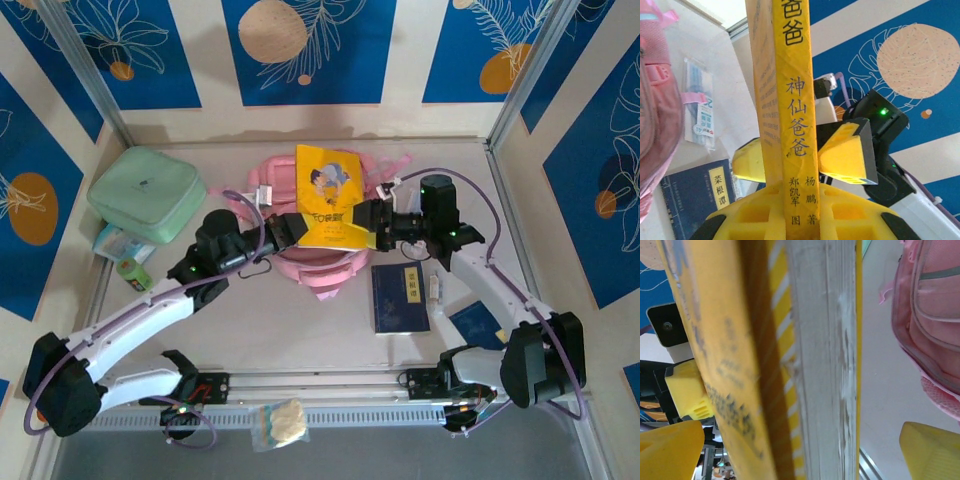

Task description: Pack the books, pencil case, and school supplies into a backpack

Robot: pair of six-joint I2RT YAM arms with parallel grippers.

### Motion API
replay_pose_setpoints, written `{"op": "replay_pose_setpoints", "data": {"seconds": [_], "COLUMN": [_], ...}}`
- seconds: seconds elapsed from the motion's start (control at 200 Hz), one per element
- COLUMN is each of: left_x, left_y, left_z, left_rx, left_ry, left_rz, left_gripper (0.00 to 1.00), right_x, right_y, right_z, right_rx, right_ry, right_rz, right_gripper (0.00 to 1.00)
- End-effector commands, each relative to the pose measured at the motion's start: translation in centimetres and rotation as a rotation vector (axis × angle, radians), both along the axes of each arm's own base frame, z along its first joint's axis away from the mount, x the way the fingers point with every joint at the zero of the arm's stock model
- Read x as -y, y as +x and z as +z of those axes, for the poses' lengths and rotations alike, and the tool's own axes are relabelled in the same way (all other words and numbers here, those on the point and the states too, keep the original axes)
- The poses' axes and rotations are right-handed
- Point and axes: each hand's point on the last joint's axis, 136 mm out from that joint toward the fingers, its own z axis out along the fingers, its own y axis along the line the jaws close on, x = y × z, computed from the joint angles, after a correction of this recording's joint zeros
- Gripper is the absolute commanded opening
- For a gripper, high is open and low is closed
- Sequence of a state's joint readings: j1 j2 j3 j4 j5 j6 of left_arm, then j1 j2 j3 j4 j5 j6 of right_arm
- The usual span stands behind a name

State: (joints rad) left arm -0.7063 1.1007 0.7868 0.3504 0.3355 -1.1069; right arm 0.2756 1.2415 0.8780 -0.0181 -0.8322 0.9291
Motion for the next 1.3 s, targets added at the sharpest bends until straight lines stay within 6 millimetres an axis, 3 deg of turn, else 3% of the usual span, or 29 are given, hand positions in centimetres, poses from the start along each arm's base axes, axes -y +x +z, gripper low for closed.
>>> {"op": "replay_pose_setpoints", "data": {"seconds": [0.0, 0.19, 0.41, 0.54, 0.65, 0.745, 0.83, 0.895, 0.985, 1.055, 1.141, 1.296], "left_x": [-0.1, -0.4, -0.8, -0.4, -0.3, -0.8, -0.8, -0.8, -1.0, -1.5, -3.0, -4.6], "left_y": [-0.6, 0.0, 0.3, 0.2, 0.1, 0.3, 0.2, 0.2, 0.1, 0.2, 0.5, 1.8], "left_z": [7.0, 4.3, 1.7, 1.3, 0.5, -0.7, -1.3, -1.8, -2.4, -3.2, -4.7, -7.8], "left_rx": [0.163, 0.117, 0.088, 0.080, 0.065, 0.048, 0.043, 0.041, 0.052, 0.096, 0.155, 0.320], "left_ry": [-0.150, -0.052, 0.047, 0.038, 0.048, 0.100, 0.113, 0.130, 0.175, 0.260, 0.463, 0.844], "left_rz": [-0.006, 0.041, 0.066, 0.045, 0.039, 0.058, 0.058, 0.054, 0.051, 0.062, 0.086, 0.042], "left_gripper": [0.00, 0.00, 0.00, 0.00, 0.00, 0.00, 0.00, 0.00, 0.29, 0.45, 0.53, 0.58], "right_x": [-0.8, -0.6, 0.3, 0.2, 0.1, 0.2, 0.4, 0.5, 1.0, 1.7, 2.9, 5.5], "right_y": [-0.3, -1.1, -1.7, -1.4, -1.1, -0.9, -0.9, -1.0, -1.2, -1.3, -1.6, -2.2], "right_z": [1.3, 3.8, 4.9, 4.2, 3.6, 3.3, 3.1, 3.1, 3.2, 3.2, 3.0, 2.4], "right_rx": [-0.001, 0.063, 0.099, 0.083, 0.067, 0.068, 0.072, 0.078, 0.096, 0.102, 0.095, 0.074], "right_ry": [0.072, 0.126, 0.102, 0.086, 0.071, 0.058, 0.034, 0.014, -0.019, -0.075, -0.151, -0.241], "right_rz": [0.050, 0.045, -0.002, 0.002, 0.006, -0.003, -0.011, -0.016, -0.034, -0.071, -0.114, -0.211], "right_gripper": [1.00, 0.99, 0.80, 0.64, 0.37, 0.28, 0.10, 0.02, 0.00, 0.00, 0.00, 0.00]}}
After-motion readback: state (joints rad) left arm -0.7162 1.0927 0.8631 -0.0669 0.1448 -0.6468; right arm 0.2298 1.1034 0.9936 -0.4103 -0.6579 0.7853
